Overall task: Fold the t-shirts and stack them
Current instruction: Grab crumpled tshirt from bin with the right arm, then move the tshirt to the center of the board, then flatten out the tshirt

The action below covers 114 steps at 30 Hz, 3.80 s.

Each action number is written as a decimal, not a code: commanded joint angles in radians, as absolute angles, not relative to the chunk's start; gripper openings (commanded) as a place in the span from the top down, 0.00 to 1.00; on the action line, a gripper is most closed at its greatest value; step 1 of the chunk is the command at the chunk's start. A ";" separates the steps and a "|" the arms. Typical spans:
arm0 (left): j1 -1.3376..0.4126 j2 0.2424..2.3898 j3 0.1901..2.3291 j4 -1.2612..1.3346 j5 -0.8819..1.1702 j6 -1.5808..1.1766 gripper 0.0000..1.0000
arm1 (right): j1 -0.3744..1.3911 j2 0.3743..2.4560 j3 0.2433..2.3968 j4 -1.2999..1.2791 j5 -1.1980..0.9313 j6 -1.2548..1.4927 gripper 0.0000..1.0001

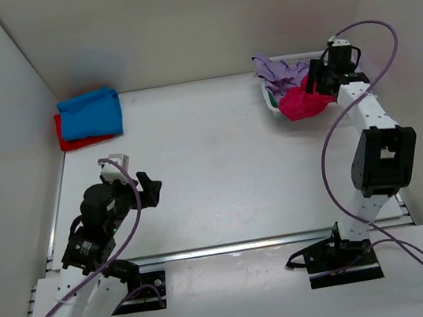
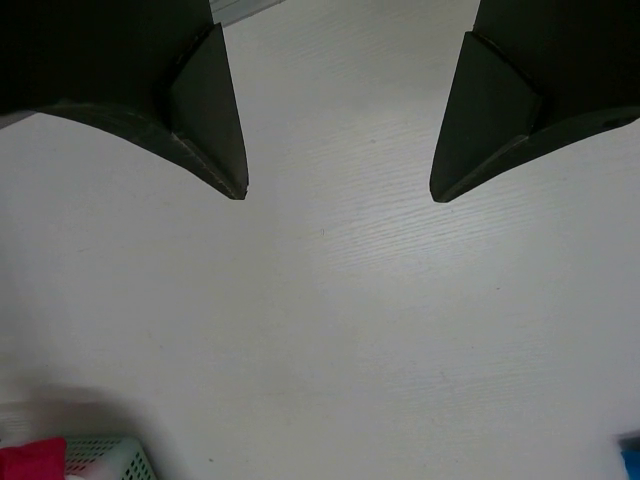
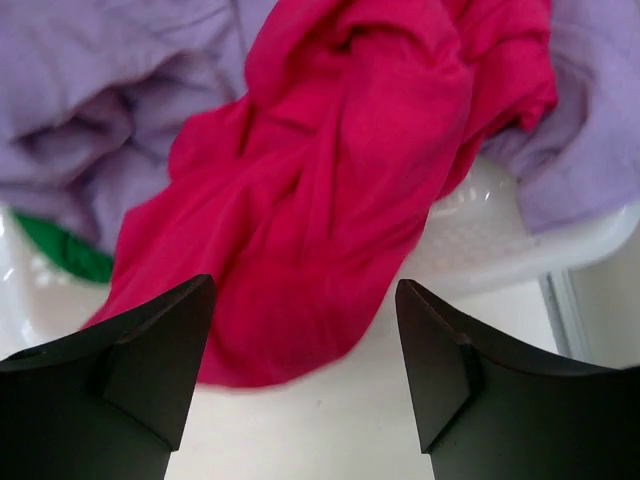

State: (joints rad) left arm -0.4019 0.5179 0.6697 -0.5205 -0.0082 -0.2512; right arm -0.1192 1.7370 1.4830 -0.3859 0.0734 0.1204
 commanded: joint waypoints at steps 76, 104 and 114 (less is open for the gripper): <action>-0.316 0.344 0.592 -0.525 -0.025 -0.296 0.15 | 0.514 1.652 1.374 -0.313 0.010 0.105 0.32; -0.337 0.439 0.528 -0.408 0.052 -0.313 0.15 | 0.419 1.818 1.203 -0.410 -0.221 -0.124 0.71; -0.353 0.492 0.468 -0.310 0.115 -0.371 0.23 | 0.436 1.665 1.221 -0.462 -0.147 -0.046 1.00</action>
